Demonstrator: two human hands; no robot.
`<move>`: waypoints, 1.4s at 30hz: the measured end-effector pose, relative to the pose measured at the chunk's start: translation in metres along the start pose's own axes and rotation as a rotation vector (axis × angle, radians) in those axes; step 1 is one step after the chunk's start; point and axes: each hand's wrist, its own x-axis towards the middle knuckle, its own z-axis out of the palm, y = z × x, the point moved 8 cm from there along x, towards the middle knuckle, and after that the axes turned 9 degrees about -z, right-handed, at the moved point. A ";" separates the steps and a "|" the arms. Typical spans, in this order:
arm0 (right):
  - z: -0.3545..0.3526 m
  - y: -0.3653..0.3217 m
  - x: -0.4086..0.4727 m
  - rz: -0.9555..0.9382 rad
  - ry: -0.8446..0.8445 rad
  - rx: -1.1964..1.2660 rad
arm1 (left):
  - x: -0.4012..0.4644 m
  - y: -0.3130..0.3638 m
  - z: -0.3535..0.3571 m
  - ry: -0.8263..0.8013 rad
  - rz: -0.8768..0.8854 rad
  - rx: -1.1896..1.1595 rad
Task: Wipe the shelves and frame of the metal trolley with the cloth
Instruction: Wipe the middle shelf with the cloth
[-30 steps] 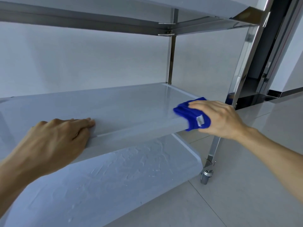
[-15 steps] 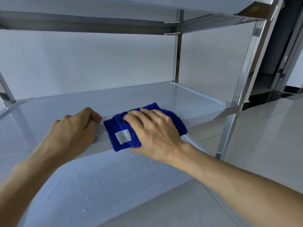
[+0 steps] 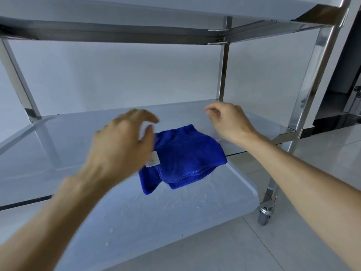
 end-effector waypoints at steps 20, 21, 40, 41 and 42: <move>0.021 0.016 -0.003 0.045 -0.219 -0.199 | -0.041 -0.124 -0.029 -0.048 0.267 0.500; 0.022 0.015 -0.003 0.044 -0.222 -0.204 | -0.040 -0.138 -0.032 -0.108 0.225 0.536; 0.018 0.013 -0.006 0.051 -0.241 -0.290 | -0.051 -0.092 -0.033 0.070 0.395 0.497; 0.019 0.011 -0.006 0.060 -0.253 -0.306 | -0.051 -0.104 -0.040 0.059 0.364 0.512; 0.021 0.006 -0.006 0.056 -0.270 -0.340 | -0.051 -0.111 -0.044 0.046 0.336 0.514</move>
